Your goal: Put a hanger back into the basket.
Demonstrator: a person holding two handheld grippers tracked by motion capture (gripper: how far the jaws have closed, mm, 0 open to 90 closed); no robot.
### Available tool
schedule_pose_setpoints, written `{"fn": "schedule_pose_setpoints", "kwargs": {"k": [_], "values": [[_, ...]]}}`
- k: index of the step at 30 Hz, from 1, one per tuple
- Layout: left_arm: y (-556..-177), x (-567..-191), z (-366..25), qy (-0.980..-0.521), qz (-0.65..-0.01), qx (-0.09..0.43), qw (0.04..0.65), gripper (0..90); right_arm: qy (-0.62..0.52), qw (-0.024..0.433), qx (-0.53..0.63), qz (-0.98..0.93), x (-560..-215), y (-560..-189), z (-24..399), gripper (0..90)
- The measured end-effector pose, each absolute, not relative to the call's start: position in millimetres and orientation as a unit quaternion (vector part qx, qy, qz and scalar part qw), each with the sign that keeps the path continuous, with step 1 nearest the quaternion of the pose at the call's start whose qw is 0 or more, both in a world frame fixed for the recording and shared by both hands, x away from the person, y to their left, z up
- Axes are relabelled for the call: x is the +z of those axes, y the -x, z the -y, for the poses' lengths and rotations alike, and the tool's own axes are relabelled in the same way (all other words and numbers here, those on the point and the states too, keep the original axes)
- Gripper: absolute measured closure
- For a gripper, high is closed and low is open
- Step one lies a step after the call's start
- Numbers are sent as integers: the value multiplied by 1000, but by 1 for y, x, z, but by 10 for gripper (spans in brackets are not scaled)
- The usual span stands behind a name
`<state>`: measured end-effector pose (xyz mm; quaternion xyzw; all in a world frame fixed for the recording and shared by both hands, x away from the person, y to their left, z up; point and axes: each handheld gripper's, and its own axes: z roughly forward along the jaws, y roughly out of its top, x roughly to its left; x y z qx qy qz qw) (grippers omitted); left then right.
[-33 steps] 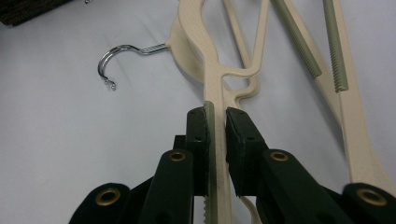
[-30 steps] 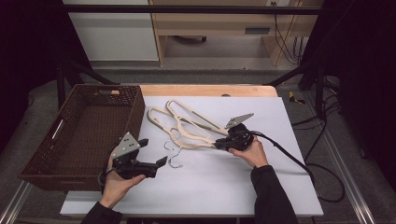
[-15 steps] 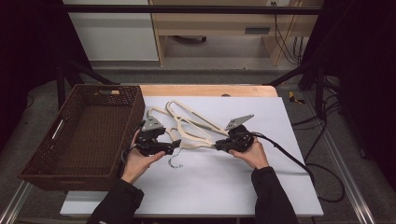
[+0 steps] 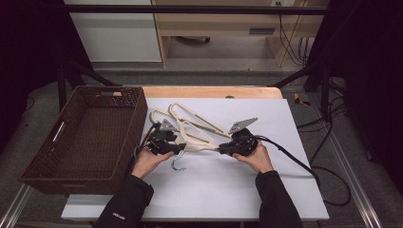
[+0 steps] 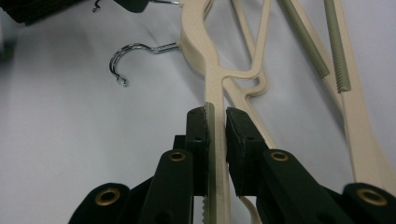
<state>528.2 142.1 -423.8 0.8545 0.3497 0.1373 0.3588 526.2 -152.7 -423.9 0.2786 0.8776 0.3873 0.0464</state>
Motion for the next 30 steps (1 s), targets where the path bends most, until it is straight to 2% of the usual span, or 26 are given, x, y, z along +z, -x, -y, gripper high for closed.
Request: {"fn": "schedule_pose_setpoints", "kwargs": {"k": [1,2,6,9,11,12,13,15,30], "values": [[-529,-426,-141,-857,-347,135,355,487,-279,46,387,-878,-424,-526,153,796],[-530,-429,-140,-859,-346,134,352,533,-277,46,388,-878,-424,-526,153,796],[-534,-435,-137,-868,-340,121,341,620,-277,45,387,-878,-424,-525,153,796],[-534,-437,-137,-870,-340,118,338,656,-277,44,387,-879,-424,-525,153,796],[-534,-437,-137,-872,-335,118,336,755,-273,44,386,-880,-424,-525,153,796],[-534,-436,-138,-872,-335,118,338,755,-274,44,385,-880,-424,-525,153,796],[-533,-436,-138,-870,-335,121,342,814,-277,44,384,-880,-425,-525,152,796],[-533,-435,-139,-869,-337,122,340,853,-275,44,384,-880,-425,-525,152,795],[-528,-424,-139,-869,-338,130,337,884,-271,36,378,-885,-432,-521,149,793]]}}
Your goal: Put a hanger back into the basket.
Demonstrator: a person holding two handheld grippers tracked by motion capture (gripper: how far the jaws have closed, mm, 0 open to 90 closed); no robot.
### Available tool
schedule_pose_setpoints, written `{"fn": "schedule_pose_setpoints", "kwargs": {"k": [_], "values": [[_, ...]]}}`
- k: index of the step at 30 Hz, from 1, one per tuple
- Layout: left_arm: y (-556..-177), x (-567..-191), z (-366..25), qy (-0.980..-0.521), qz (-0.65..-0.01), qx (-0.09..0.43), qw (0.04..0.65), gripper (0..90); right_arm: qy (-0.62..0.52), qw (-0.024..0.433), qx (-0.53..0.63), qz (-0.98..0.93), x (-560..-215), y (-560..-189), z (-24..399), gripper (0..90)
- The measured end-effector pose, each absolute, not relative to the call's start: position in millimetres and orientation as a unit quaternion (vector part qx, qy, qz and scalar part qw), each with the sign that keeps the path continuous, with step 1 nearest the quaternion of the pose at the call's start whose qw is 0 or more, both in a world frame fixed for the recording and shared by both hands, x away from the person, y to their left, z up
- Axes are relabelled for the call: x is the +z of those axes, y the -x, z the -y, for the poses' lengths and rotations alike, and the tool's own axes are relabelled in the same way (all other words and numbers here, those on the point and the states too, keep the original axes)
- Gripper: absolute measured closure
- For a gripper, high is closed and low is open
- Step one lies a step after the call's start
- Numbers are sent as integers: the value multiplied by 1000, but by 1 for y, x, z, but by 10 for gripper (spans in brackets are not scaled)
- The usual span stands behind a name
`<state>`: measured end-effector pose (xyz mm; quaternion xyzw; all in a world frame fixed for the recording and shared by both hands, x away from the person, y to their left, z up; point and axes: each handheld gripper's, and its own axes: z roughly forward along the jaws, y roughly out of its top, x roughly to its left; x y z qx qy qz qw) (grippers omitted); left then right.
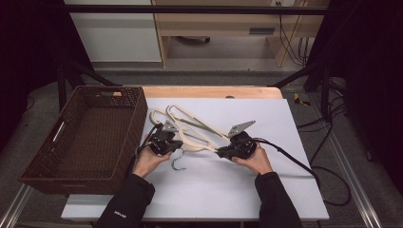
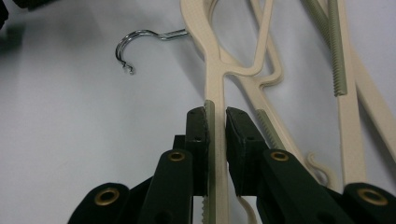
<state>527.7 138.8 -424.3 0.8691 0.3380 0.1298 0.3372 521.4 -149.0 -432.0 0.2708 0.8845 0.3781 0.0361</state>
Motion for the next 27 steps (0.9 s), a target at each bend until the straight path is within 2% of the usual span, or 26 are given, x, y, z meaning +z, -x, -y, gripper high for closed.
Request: {"fn": "schedule_pose_setpoints", "kwargs": {"k": [13,16,17,18,20,21,23,27], "values": [[-519,-417,-128,-876,-342,144,308,886,-262,37,370,-891,-435,-515,146,776],[-517,-416,-123,-880,-338,154,295,886,-255,43,394,-882,-432,-514,146,694],[-516,-415,-122,-882,-337,155,289,886,-255,43,394,-882,-432,-514,146,694],[-515,-414,-121,-882,-337,155,289,886,-257,60,406,-875,-430,-513,145,617],[-514,-412,-119,-884,-336,158,285,886,-258,82,417,-868,-428,-512,141,527],[-514,-412,-119,-884,-336,158,285,885,-258,82,417,-868,-428,-512,141,527],[-512,-409,-117,-884,-338,159,280,886,-254,97,446,-853,-426,-513,139,460],[-510,-406,-115,-886,-339,154,276,885,-250,122,432,-858,-428,-513,134,429]]}}
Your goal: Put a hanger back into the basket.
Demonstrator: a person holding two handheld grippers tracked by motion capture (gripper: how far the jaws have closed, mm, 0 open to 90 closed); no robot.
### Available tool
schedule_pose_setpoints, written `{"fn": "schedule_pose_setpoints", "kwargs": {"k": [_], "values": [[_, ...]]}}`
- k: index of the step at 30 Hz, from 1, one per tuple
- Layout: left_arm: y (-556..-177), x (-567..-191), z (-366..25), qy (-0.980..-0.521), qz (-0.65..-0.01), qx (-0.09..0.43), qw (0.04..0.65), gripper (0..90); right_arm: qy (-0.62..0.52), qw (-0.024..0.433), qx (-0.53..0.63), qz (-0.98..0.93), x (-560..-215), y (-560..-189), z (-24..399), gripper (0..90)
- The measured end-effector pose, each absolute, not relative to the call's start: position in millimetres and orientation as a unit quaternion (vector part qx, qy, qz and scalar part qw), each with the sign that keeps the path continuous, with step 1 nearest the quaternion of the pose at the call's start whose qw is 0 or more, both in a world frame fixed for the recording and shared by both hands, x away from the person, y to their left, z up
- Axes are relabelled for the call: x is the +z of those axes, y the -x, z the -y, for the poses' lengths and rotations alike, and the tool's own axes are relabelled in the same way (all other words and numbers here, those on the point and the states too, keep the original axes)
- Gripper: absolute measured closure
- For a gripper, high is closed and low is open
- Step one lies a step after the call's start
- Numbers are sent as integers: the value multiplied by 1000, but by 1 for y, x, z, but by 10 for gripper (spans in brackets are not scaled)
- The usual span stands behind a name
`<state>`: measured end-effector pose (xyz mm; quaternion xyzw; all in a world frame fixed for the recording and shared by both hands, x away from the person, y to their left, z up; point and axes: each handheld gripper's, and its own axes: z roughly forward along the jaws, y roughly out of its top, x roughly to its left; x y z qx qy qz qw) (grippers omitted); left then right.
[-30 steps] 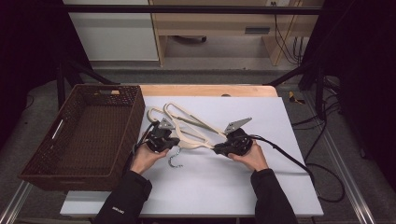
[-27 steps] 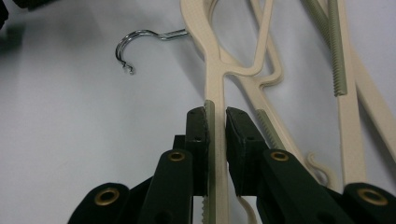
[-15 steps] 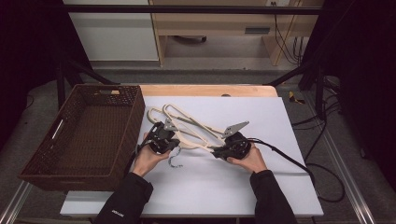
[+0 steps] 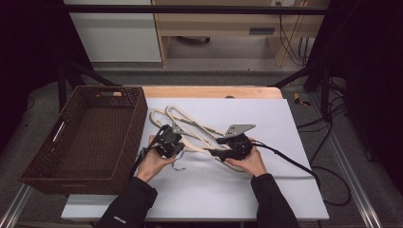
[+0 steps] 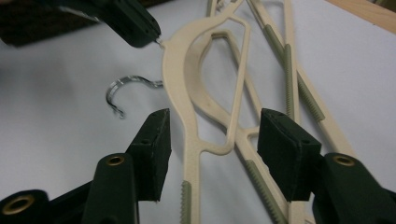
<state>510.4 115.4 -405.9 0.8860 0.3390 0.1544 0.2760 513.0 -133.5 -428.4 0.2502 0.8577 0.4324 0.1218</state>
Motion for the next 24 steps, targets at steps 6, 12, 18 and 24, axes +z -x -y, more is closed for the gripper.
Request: {"fn": "schedule_pose_setpoints", "kwargs": {"k": [6,12,18,24], "values": [[-507,-401,-112,-887,-340,151,275,885,-215,142,411,-874,-431,-509,102,405],[-504,-396,-113,-886,-339,147,282,885,-208,158,391,-882,-443,-511,79,494],[-504,-397,-111,-886,-334,145,286,885,-205,176,363,-892,-456,-513,74,561],[-503,-397,-111,-887,-331,152,285,882,-187,171,355,-900,-460,-512,73,752]]}}
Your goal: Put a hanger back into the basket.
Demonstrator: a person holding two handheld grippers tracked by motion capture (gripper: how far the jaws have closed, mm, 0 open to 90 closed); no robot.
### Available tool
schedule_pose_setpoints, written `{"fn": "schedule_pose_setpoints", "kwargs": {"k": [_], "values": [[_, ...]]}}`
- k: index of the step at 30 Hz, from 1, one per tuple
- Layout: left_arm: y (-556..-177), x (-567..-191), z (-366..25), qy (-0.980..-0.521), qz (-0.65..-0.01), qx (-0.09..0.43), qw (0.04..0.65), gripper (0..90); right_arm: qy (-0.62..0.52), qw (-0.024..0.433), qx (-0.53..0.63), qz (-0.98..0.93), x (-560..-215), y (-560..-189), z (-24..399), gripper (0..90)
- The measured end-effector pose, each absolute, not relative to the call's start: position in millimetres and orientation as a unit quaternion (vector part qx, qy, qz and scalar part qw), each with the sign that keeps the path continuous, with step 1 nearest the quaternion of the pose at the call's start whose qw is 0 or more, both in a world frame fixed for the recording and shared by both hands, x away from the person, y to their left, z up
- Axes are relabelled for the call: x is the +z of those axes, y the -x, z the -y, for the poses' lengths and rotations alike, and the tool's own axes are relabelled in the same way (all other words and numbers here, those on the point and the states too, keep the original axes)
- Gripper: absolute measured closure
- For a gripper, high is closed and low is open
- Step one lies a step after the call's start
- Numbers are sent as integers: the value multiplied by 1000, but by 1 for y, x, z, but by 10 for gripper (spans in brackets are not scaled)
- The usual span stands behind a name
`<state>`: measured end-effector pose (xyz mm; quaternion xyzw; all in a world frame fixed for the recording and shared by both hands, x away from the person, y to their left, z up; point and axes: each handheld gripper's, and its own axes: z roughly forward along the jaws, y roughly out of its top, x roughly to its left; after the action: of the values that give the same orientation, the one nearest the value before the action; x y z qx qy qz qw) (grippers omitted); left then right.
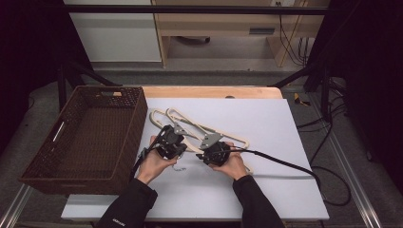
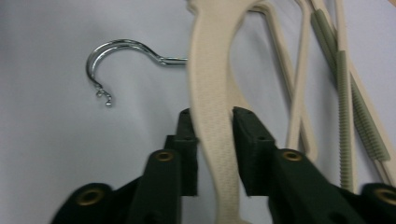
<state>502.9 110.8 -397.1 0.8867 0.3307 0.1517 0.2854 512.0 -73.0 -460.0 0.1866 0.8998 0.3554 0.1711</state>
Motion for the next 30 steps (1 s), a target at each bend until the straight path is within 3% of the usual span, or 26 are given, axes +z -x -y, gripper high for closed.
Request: {"fn": "schedule_pose_setpoints", "kwargs": {"k": [4,10,11,13,21,30], "values": [[-500,-391,-115,-873,-336,140,326,773,-174,178,358,-900,-458,-510,75,772],[-490,-367,-131,-842,-335,154,394,494,-173,187,368,-894,-449,-508,79,790],[-487,-363,-134,-834,-336,157,410,494,-173,189,367,-894,-447,-507,80,792],[-483,-353,-142,-823,-334,166,430,374,-174,193,366,-894,-443,-507,82,795],[-465,-324,-176,-785,-340,199,478,245,-175,223,374,-883,-422,-504,95,820],[-457,-329,-194,-780,-339,212,481,226,-185,236,390,-871,-404,-504,106,854]]}}
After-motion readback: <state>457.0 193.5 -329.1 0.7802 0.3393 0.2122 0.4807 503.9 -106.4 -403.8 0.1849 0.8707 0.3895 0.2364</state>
